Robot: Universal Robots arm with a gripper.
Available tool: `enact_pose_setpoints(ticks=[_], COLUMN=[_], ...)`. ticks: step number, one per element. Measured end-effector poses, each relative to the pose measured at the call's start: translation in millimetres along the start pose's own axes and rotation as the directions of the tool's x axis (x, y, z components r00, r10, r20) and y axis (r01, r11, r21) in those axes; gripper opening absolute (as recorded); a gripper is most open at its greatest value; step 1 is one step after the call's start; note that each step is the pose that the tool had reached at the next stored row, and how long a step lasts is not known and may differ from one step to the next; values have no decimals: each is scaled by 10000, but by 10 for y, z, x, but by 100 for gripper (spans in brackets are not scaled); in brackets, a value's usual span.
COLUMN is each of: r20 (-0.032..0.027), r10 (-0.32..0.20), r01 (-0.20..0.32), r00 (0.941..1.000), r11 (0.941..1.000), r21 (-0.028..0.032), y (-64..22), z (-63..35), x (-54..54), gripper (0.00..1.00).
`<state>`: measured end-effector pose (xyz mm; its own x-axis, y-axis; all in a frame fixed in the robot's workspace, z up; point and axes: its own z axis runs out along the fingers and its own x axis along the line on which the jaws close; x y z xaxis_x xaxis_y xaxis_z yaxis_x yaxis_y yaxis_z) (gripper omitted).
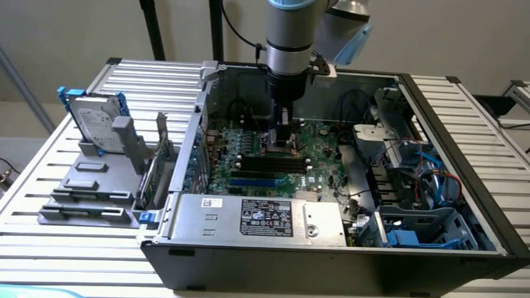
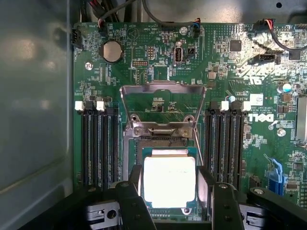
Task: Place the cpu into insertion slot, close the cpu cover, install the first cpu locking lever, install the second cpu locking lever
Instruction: 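Place the cpu into insertion slot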
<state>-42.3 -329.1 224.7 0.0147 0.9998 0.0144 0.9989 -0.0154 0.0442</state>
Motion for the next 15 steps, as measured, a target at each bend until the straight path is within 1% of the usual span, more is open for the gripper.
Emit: enact_pose_setpoints(ticks=[5,9,13,15], r20=[2,4,6,10], r10=[19,32,64,80], r01=[-19,-32,-64,-80], r00=[10000,10000,10000,10000], r11=[10000,10000,9999,9999], r21=[20,61,122,137], y=[-4,-6,-8,-7], z=[74,113,157,168], x=[15,37,58,71], gripper=[55,55,55,55])
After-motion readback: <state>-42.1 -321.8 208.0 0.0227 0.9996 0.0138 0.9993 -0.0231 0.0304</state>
